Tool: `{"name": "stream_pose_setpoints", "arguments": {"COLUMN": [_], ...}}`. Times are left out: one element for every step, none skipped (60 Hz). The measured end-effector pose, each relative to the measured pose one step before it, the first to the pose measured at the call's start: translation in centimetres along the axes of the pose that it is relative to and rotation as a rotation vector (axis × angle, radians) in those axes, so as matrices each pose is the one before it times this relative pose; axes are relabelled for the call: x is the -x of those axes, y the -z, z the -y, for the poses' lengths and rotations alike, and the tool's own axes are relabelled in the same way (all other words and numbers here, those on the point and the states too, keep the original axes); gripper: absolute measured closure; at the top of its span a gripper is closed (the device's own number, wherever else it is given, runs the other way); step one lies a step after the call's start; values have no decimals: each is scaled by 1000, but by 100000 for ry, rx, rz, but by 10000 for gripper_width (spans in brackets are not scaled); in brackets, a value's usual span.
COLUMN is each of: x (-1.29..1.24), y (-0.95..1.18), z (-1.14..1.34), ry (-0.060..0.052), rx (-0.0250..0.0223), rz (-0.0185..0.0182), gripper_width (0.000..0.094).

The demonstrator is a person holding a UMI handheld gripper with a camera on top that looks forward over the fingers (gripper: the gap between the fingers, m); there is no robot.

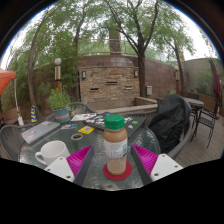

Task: Pour water

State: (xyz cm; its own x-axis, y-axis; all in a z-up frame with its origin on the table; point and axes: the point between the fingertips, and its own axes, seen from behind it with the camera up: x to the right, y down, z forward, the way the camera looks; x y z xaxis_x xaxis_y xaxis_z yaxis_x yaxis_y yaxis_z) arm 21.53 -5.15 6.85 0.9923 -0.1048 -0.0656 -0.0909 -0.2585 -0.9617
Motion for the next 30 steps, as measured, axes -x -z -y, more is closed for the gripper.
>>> {"name": "stream_pose_setpoints", "arguments": {"x": [32, 39, -34, 271, 27, 33, 104, -221, 382, 183, 261, 202, 475, 329, 321, 285, 197, 434, 259, 222, 142, 169, 95, 404, 333, 338, 327, 324, 297, 261], "y": [431, 479, 329, 484, 545, 578, 626, 586, 663, 706, 722, 800, 744, 787, 777, 781, 755, 716, 691, 652, 666, 639, 599, 678, 589, 550, 527, 436, 582, 439], "z": [134, 99, 352, -108, 122, 126, 116, 333, -40, 146, 132, 343, -21, 168, 182, 149, 223, -17, 63, 14, -54, -84, -22, -91, 41, 90, 51, 14, -63, 8], "ry": [199, 268, 420, 387, 413, 424, 454, 464, 550, 489, 479, 537, 609, 578, 500, 539, 631, 822, 914, 790, 630, 530, 545, 389, 248, -13, -268, -378, -436, -438], "rx": [-17, -16, 29, -176, -203, -121, -29, -58, -204, -307, -329, -166, -224, -327, -423, -387, -208, -180, -63, 34, 270, 375, 370, 186, -74, -220, -217, -42, 44, 110], "rz": [-240, -277, -313, -588, -655, -781, -698, -273, -204, -79, 103, 258, 288, 322, 168, 4, -18, -88, -116, -354, -686, -653, 9, 240, 476, 562, 512, 390, 468, 388], "gripper_width": [109, 108, 108, 104, 105, 105, 105, 102, 103, 102, 102, 102, 103, 103, 102, 103, 105, 108, 112, 111, 110, 109, 109, 108, 106, 106, 106, 105, 106, 107]}}
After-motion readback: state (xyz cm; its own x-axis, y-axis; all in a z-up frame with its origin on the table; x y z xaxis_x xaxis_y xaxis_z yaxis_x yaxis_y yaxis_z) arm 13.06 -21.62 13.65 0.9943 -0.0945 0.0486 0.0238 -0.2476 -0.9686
